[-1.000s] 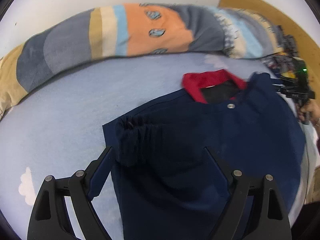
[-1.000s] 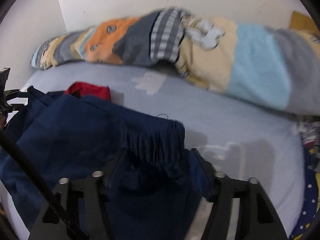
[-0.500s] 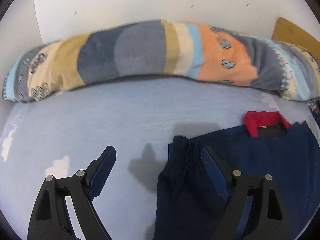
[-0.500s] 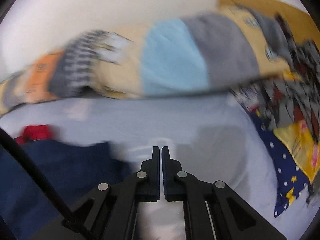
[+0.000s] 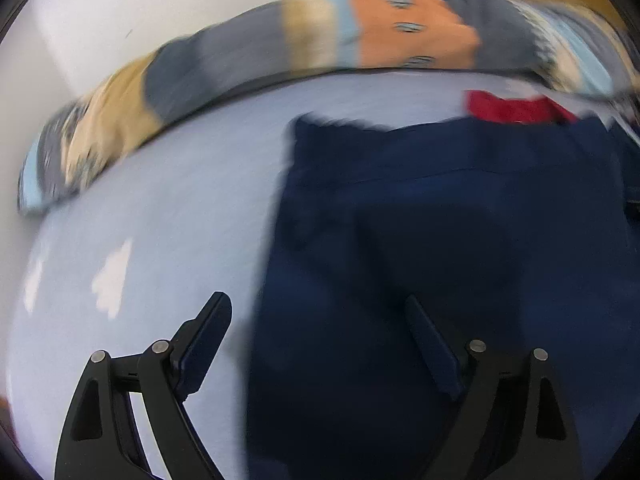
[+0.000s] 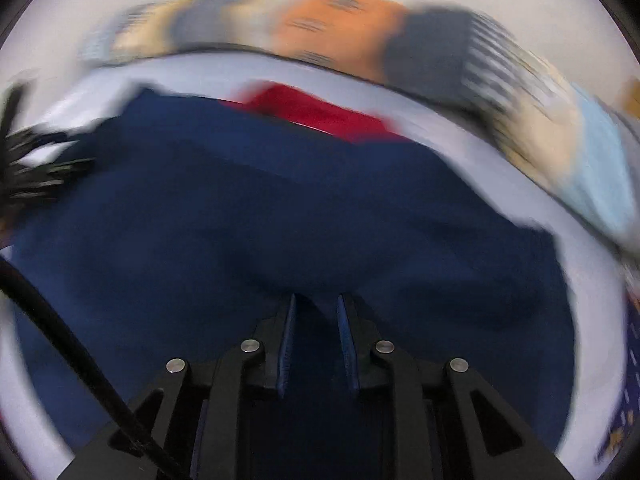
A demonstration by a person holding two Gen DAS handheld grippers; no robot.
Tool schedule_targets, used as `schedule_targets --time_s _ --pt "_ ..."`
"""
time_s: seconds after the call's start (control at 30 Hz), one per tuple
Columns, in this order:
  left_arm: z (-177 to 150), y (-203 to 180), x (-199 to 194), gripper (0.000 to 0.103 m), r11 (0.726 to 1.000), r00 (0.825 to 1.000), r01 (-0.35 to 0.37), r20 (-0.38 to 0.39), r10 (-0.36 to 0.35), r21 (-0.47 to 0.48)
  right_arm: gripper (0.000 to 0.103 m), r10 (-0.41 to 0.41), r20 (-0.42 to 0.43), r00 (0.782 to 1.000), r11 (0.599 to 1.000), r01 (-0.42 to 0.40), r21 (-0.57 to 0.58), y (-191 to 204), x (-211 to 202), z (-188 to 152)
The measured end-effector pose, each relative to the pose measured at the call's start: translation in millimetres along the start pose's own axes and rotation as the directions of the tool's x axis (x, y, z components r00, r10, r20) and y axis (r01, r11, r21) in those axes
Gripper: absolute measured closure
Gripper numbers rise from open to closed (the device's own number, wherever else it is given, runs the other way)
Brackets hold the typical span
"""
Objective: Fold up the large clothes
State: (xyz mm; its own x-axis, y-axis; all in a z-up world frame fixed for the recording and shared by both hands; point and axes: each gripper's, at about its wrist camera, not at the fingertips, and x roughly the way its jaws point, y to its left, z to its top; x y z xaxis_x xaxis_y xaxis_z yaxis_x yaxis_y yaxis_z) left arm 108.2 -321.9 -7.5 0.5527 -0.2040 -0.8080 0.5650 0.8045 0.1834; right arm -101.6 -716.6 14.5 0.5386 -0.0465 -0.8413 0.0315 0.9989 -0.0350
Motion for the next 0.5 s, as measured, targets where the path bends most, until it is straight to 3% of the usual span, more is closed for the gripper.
schedule_targets --time_s 0.07,0.1,0.13,0.17,0.2,0.27,0.3,0.37,0.4,0.47,0.5 --pt "-6.2 22.0 -6.4 0.014 0.997 1.0 0.002 -0.001 -0.002 -0.071 0.083 -0.077 -0.025 0.997 0.993 0.079 0.087 -42.3 -4.1 -10.4" --pt "-9.0 28.2 -14.4 0.014 0.996 1.0 -0.007 0.02 0.008 -0.089 0.083 -0.146 -0.042 0.988 0.982 0.15 0.117 -58.8 -7.1 -15.2" --pt "-12.4 31.9 -25.5 0.014 0.994 0.998 -0.035 0.047 0.04 -0.099 0.083 -0.245 -0.078 0.966 0.953 0.255 0.161 -79.6 -13.4 -21.1" --pt "-13.9 31.4 -34.9 0.014 0.994 0.996 -0.049 0.063 0.056 -0.102 0.083 -0.264 -0.078 0.961 0.944 0.275 0.184 -85.3 -20.9 -21.4" --pt "-13.0 27.3 -46.5 0.015 0.995 0.995 -0.037 0.091 0.046 -0.098 0.083 -0.253 -0.059 0.966 0.946 0.26 0.193 -82.9 -28.6 -21.0" --pt "-10.2 10.4 -67.3 0.014 0.997 0.987 -0.007 0.159 0.02 -0.081 0.083 -0.159 0.037 0.987 0.976 0.151 0.157 -54.0 -46.7 -9.6" --pt "-6.7 -3.1 -74.4 0.014 0.998 0.983 0.004 0.183 0.008 -0.064 0.079 -0.13 0.065 0.989 0.985 0.121 0.125 -34.5 -49.0 -0.8" --pt "3.6 -28.7 -77.5 0.014 0.999 0.977 0.032 0.211 -0.027 -0.019 0.069 0.003 0.111 0.994 0.998 -0.01 0.062 10.7 -42.5 28.6" --pt "9.7 -42.7 -72.9 0.014 1.0 0.977 0.024 0.21 -0.023 -0.006 0.063 0.034 0.108 0.994 0.998 -0.04 0.053 20.7 -36.4 35.5" --pt "23.5 -63.8 -51.2 0.014 0.999 0.987 0.023 0.161 -0.027 0.026 0.063 0.052 0.086 0.995 0.998 -0.055 0.037 40.6 -7.6 58.9" --pt "33.3 -73.6 -28.3 0.014 0.999 0.992 -0.039 0.117 0.035 0.031 0.063 0.042 0.069 0.997 0.998 -0.045 0.039 40.8 3.9 63.7"
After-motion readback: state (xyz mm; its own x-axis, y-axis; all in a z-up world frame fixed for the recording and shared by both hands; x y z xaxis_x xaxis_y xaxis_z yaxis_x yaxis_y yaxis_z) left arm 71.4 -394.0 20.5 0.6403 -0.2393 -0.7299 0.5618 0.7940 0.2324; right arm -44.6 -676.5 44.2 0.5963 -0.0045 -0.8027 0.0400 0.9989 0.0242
